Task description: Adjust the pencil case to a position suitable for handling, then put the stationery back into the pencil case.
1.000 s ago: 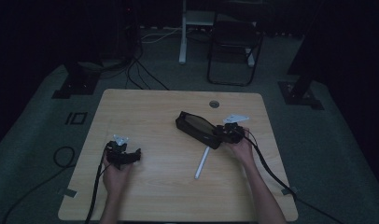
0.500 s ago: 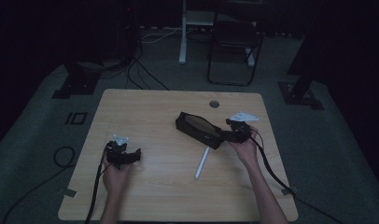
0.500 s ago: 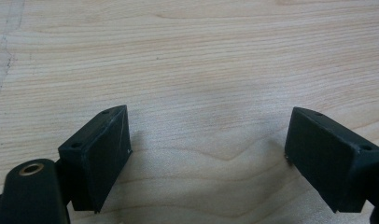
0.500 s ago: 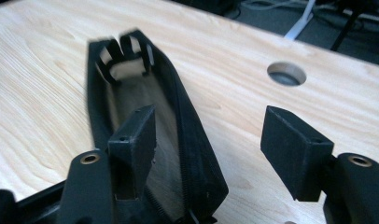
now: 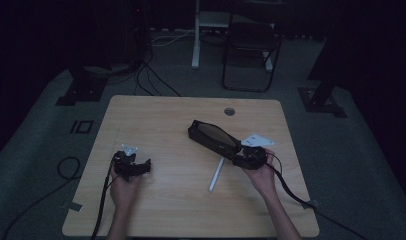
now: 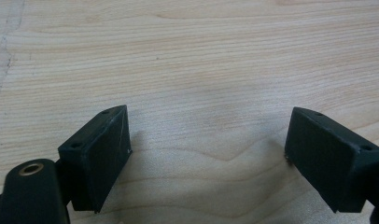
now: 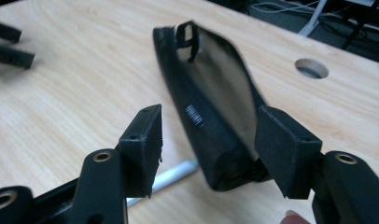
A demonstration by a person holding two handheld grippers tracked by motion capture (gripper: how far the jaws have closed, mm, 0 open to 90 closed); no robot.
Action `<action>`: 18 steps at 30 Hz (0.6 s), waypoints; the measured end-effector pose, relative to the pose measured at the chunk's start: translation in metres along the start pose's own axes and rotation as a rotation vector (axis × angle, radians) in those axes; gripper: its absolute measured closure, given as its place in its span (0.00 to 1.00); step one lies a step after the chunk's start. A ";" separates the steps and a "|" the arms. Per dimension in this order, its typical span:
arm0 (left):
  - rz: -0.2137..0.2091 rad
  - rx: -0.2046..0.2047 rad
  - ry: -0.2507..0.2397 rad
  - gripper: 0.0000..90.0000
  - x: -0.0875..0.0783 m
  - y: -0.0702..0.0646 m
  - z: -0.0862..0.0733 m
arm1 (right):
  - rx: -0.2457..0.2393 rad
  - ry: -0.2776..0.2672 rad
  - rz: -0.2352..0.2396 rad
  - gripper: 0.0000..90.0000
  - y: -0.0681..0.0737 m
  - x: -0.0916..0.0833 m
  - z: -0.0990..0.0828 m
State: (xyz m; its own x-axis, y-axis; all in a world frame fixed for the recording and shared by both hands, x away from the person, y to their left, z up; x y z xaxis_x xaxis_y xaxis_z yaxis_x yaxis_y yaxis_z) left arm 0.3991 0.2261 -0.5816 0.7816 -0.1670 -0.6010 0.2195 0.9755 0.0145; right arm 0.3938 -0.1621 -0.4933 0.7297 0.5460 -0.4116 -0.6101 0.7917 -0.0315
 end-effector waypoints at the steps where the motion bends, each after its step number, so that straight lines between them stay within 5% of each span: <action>1: 0.000 0.000 0.000 0.16 0.000 0.000 0.000 | -0.002 0.006 0.000 0.46 0.003 0.000 -0.002; 7: 0.000 0.001 0.000 0.16 0.000 0.000 0.000 | 0.030 0.005 0.013 0.42 0.021 -0.002 -0.011; 11: -0.001 0.001 -0.001 0.16 0.000 0.000 0.000 | 0.038 0.027 0.005 0.32 0.033 0.001 -0.021; 12: -0.001 0.001 -0.001 0.16 0.000 0.000 0.000 | 0.042 0.032 -0.028 0.23 0.036 0.004 -0.027; 18: -0.001 0.001 -0.001 0.16 0.000 0.000 0.000 | 0.053 0.070 -0.030 0.14 0.045 0.010 -0.038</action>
State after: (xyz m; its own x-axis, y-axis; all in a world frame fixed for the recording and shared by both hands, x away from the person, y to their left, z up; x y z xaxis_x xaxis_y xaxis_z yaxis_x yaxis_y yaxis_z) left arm 0.3990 0.2261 -0.5817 0.7820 -0.1678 -0.6003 0.2206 0.9752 0.0149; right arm 0.3622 -0.1313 -0.5334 0.7228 0.5027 -0.4742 -0.5697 0.8219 0.0029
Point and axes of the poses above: each handheld gripper's, and its own axes: x roughly forward along the jaws, z roughly out of its top, y roughly to its left, the point moved 5 cm from there along x, roughly forward along the jaws, and after that the axes turned 8 degrees about -y, right-handed, at the moved point
